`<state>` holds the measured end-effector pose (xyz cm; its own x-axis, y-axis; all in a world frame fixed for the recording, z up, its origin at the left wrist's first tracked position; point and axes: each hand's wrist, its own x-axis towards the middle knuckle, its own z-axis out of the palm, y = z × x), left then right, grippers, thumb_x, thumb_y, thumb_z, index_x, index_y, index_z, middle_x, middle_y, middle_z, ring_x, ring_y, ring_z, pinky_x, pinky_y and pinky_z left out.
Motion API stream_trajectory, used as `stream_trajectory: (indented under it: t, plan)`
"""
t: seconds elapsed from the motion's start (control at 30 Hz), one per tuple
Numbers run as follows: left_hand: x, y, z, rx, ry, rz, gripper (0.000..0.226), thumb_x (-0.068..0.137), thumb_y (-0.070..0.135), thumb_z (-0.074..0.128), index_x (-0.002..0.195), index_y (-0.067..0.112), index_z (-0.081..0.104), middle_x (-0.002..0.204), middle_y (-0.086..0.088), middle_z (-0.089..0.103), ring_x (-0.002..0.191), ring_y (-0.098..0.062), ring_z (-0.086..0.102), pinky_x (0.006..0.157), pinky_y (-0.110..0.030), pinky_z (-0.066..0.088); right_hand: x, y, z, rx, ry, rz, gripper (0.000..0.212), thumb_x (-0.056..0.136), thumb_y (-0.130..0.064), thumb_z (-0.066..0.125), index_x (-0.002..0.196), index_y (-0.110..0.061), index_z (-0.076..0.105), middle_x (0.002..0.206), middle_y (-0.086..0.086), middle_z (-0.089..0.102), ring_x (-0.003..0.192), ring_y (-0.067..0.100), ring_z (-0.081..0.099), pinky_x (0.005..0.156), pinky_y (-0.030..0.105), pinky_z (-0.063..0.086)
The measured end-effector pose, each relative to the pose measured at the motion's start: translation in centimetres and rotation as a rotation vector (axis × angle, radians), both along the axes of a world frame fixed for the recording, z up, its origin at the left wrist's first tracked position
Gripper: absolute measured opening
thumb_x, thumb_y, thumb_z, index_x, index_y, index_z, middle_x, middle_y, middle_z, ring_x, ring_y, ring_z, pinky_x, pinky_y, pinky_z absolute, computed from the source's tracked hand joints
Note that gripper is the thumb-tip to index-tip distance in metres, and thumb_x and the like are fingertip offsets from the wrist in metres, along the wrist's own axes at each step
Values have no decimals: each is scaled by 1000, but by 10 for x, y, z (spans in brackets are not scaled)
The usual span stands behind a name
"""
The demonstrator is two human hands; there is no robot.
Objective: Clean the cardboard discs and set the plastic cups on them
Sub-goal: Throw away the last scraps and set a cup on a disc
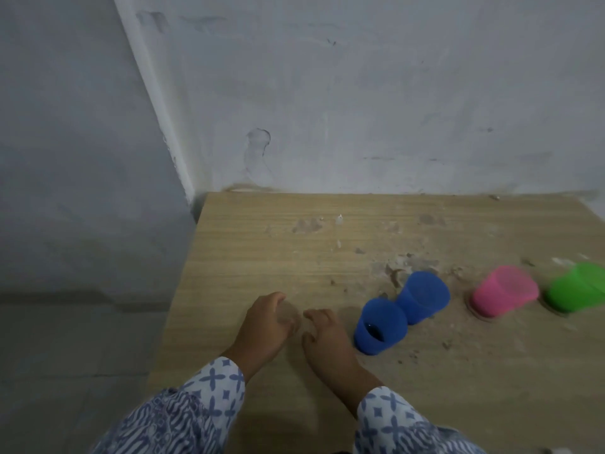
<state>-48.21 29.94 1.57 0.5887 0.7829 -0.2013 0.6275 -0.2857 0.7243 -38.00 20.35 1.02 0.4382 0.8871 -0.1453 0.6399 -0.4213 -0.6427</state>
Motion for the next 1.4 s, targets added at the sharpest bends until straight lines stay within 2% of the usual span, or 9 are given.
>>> stream_trajectory:
  t: [0.07,0.13,0.23,0.37,0.57,0.73,0.87,1.13,1.4]
  plan:
    - [-6,5,-13,-17,97,4,69,81,30,69,141,15,37,136,-8,43,124,-22,43,99,-26,34,-6,0,-15,-78,-44,52,39,88,-20,38,123,-13,52,123,7,52,115,24,46,97,26,34]
    - [-11,9,-25,-2,186,-4,79,78,35,71,144,16,31,139,-10,38,126,-26,39,101,-30,33,-11,0,-29,-113,-83,81,49,84,-30,29,125,-15,51,127,7,51,118,26,45,99,31,35]
    - [-15,12,-37,60,279,-46,90,73,44,72,145,18,25,142,-8,33,125,-28,36,101,-34,34,-18,-1,-37,-172,-133,82,50,90,-28,36,138,-16,37,144,7,37,130,26,32,108,36,27]
    - [-15,17,-43,119,353,-92,95,73,48,71,147,18,20,142,-6,28,125,-29,33,101,-35,34,-26,0,-43,-198,-190,108,49,94,-28,37,142,-19,31,150,7,28,137,24,23,112,40,20]
    - [-15,22,-48,123,333,-71,85,73,52,71,142,21,32,134,-6,37,120,-28,39,96,-36,38,-29,-1,-40,-268,-203,118,49,96,-30,33,144,-22,25,155,4,17,141,24,11,113,42,10]
    - [-11,24,-54,170,301,-95,77,74,52,69,138,21,38,130,-4,42,117,-24,41,93,-33,39,-33,-5,-42,-226,-190,59,50,92,-27,34,142,-21,32,153,6,22,141,24,14,112,44,12]
    - [-1,19,-56,211,275,-172,77,74,55,68,137,22,40,129,-3,44,116,-23,42,92,-33,38,-35,-14,-43,-235,-154,-36,54,90,-26,38,143,-21,28,155,5,17,142,19,11,113,41,10]
    - [30,10,-58,229,253,-309,78,74,59,66,137,23,40,129,-1,43,116,-22,40,95,-32,35,-27,-29,-38,-255,-111,-176,57,91,-25,38,145,-16,22,156,8,9,142,23,8,114,40,8]
    - [40,11,-55,214,288,-362,76,77,55,65,139,23,37,131,-2,40,118,-22,38,97,-32,34,-27,-22,-37,-295,-58,-197,58,91,-26,38,144,-12,21,155,14,6,143,28,4,115,42,7]
